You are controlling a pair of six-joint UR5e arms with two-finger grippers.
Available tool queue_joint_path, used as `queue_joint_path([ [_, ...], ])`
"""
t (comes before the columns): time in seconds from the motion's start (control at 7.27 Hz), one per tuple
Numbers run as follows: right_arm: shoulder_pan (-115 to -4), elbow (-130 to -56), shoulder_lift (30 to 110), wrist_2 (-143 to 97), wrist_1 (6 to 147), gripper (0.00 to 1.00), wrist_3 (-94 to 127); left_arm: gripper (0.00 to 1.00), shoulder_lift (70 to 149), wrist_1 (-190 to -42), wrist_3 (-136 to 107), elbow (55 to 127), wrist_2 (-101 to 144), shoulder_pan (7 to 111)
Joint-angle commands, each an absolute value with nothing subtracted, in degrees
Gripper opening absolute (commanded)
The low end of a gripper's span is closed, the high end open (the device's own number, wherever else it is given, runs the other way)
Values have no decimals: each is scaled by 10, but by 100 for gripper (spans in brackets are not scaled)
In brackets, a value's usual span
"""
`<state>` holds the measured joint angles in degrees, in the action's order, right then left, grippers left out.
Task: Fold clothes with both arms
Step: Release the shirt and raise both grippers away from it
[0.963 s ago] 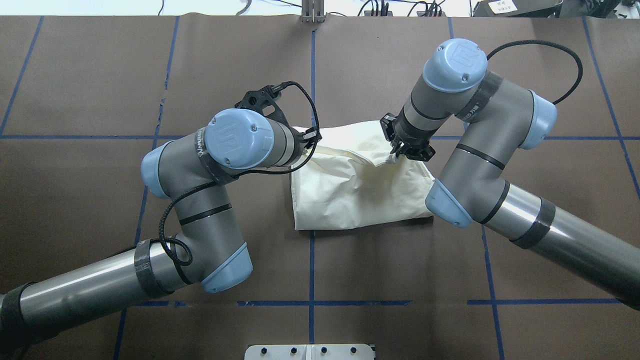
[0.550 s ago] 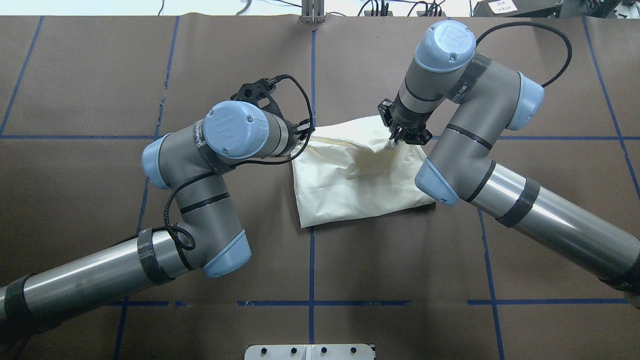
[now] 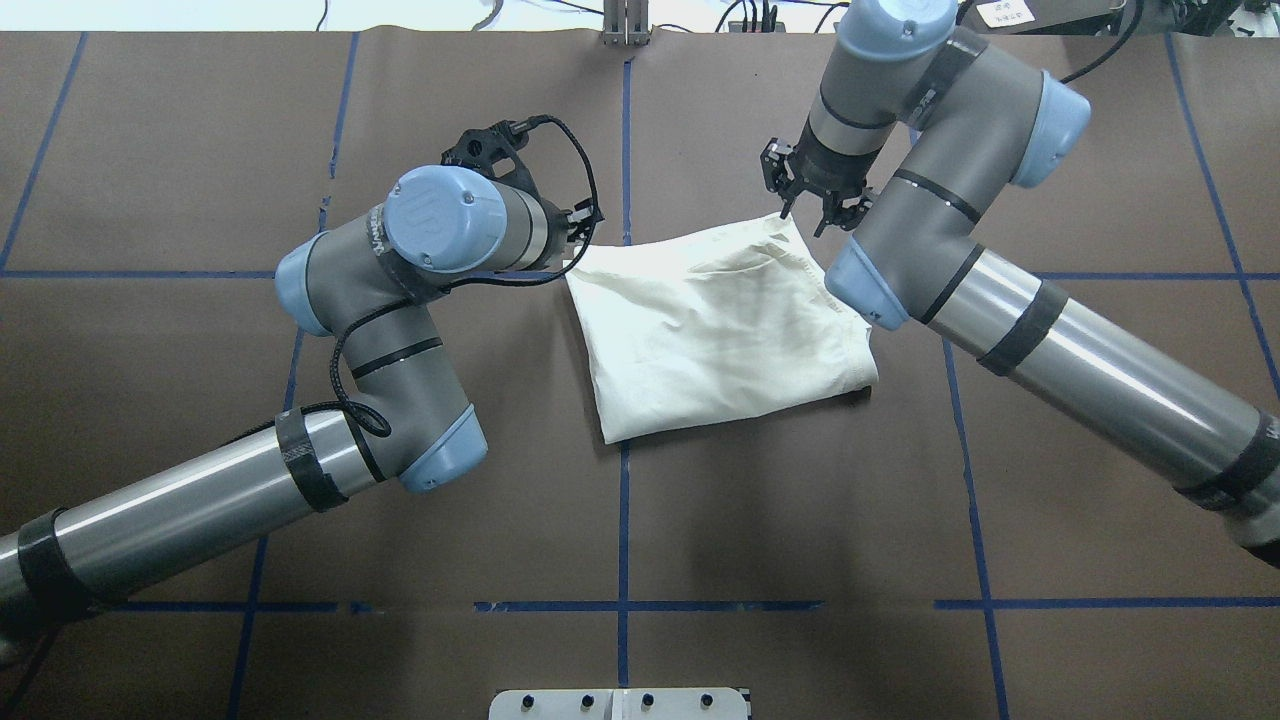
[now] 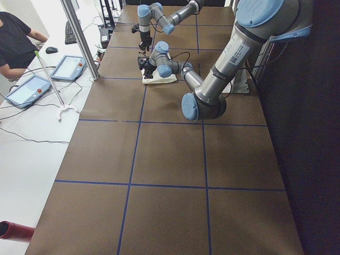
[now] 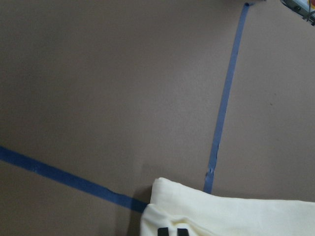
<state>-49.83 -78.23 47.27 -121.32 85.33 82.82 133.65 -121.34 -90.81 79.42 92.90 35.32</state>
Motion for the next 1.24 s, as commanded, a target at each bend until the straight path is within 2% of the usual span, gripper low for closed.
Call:
queue_joint_path([
  [0.0,-507,-785,462,-1243,853,100,818,48,1312,-1219,-911,864,959,364],
  [0.14,-491,-788,464,-1225,852,87,839,33,1295,-1218,-925,892,968,362],
  [0.28,-488,-800,470,-1220,852,71,843,0,1295,-1215,-930,896,969,359],
  [0.55,-492,-887,546,-1227,852,71,832,0,1223,-1154,-900,1008,1035,362],
  [0.69,-507,-933,590,-1230,853,71,801,0,1183,-1126,-801,1067,1049,375],
  [1.1,-590,-1023,754,-1240,852,72,598,0,1081,-1075,-572,1113,1178,510],
])
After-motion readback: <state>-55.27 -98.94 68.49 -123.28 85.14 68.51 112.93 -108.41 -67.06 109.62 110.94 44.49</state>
